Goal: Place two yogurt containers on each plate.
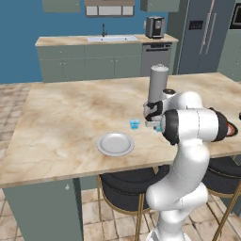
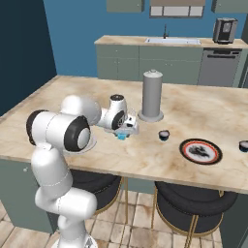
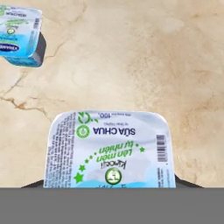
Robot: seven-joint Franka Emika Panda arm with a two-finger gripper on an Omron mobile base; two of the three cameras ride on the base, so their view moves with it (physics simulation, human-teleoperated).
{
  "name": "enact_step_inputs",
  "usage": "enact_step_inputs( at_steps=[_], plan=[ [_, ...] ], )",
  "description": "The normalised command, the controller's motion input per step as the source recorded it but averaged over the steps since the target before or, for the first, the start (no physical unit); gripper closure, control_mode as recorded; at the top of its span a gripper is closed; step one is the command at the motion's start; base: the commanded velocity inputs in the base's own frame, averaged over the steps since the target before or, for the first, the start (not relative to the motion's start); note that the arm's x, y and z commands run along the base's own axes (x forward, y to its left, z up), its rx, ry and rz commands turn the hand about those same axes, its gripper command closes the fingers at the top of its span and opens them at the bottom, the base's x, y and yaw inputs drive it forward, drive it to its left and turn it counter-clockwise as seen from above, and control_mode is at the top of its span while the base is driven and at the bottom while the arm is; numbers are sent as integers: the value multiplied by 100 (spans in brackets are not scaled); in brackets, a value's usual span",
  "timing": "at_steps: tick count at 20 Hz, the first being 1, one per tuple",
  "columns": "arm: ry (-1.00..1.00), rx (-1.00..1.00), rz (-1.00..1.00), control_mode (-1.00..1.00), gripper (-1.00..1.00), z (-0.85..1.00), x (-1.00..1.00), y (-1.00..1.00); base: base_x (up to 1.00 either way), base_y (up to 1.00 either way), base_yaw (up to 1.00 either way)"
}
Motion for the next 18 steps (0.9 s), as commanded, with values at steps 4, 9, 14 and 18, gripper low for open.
enact_step_inputs(
  at_steps=[4, 9, 14, 18],
  plan=[
    [2, -8, 19, -100, 100, 52, -56, 100, 0, 0, 0],
    [8, -2, 15, -100, 100, 4, -18, 100, 0, 0, 0],
    [10, 0, 3, -100, 100, 0, 3, 100, 0, 0, 0],
    [9, 1, 2, -100, 100, -15, 6, 99, 0, 0, 0]
  ],
)
